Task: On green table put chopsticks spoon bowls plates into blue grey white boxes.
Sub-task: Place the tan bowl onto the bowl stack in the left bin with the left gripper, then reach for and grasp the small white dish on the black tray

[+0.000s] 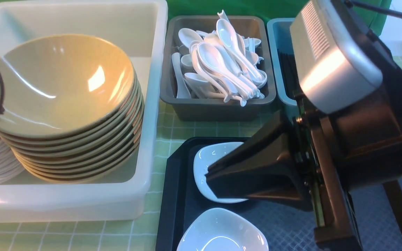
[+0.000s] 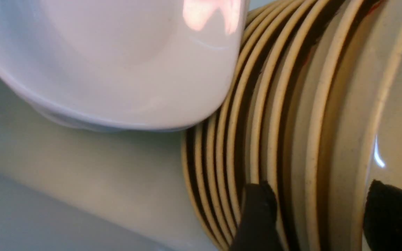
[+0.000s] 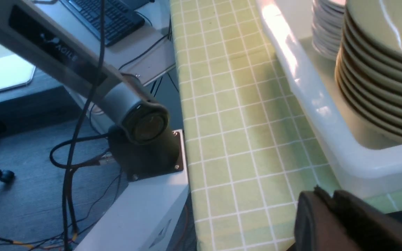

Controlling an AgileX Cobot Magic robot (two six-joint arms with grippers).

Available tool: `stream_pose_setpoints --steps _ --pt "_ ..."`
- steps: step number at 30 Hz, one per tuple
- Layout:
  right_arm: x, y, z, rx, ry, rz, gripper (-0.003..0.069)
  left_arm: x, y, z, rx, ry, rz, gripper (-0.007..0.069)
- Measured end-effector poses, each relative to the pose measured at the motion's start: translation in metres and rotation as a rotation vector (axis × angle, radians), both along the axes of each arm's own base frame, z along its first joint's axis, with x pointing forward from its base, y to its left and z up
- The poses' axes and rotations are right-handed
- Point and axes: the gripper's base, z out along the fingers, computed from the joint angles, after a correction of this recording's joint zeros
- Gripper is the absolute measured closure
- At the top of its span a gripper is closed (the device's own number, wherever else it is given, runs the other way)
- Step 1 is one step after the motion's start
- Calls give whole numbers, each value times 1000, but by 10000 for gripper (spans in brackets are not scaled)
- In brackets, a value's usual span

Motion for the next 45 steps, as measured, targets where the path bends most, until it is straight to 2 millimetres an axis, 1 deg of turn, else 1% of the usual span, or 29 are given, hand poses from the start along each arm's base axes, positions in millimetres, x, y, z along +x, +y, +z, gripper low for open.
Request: stream_pose_setpoints --steps 1,3,5,6,8,9,10,12,14,15,16,17,18,19,21,22,24,25,26,30,33,35,36,37,39,41,42,43,45 --pt "2 0 0 -2 23 -35 592 -1 1 2 30 18 4 113" --pt "8 -3 -3 -29 48 -119 582 -2 6 13 87 35 21 11" --pt "10 -4 -5 -48 56 -152 577 -2 8 18 107 38 24 -13" --pt "17 -6 -11 -102 89 -243 560 -4 9 32 141 33 23 -36" --pt "24 -8 -19 -160 104 -306 542 -8 8 45 164 12 11 -38" --pt "30 -9 -25 -207 113 -358 520 -11 4 56 182 -12 -14 -38" --pt "36 -10 -31 -238 126 -393 503 -14 -2 65 200 -42 -53 -38" --pt "52 -12 -45 -295 175 -478 433 -21 -25 81 238 -122 -197 -38" --pt "66 -16 -56 -323 233 -543 379 -30 -52 92 268 -208 -369 -38" --pt "73 -19 -60 -333 257 -570 358 -32 -59 94 268 -226 -402 -38" --pt "91 -28 -74 -354 323 -644 316 -46 -84 101 297 -311 -571 -34" --pt "103 -35 -82 -358 375 -687 288 -55 -99 101 294 -347 -666 -22" --pt "112 -41 -89 -357 417 -717 275 -61 -109 101 293 -367 -730 -18" --pt "119 -45 -95 -355 442 -729 267 -68 -116 99 292 -390 -785 -10" --pt "140 -55 -116 -340 535 -744 253 -86 -137 92 279 -437 -930 25" --pt "146 -57 -125 -333 571 -743 252 -89 -141 88 274 -443 -965 36" --pt "160 -56 -146 -330 625 -724 249 -102 -154 74 270 -460 -1081 74" --pt "161 -55 -148 -331 629 -722 249 -103 -156 71 270 -460 -1100 76" --pt "170 -53 -168 -342 666 -720 246 -107 -163 58 269 -454 -1169 109" --pt "182 -50 -200 -371 708 -737 246 -110 -172 30 265 -410 -1256 169" --pt "186 -47 -212 -358 739 -748 248 -110 -171 16 268 -376 -1264 216" --pt "186 -46 -215 -353 745 -742 253 -110 -171 15 268 -370 -1265 225" --pt "187 -45 -218 -345 759 -739 272 -110 -171 14 268 -369 -1263 246" --pt "188 -44 -219 -342 763 -739 275 -110 -171 14 268 -369 -1263 246" --pt "190 -42 -226 -326 792 -741 330 -110 -171 14 270 -375 -1259 271" --pt "191 -40 -235 -324 815 -736 420 -109 -171 14 270 -383 -1248 290" --pt "191 -40 -235 -323 817 -736 429 -109 -172 14 269 -384 -1245 292" --pt "192 -40 -237 -319 822 -733 498 -108 -172 15 268 -389 -1236 305" --pt "192 -40 -234 -296 830 -725 570 -108 -172 15 266 -391 -1228 307"
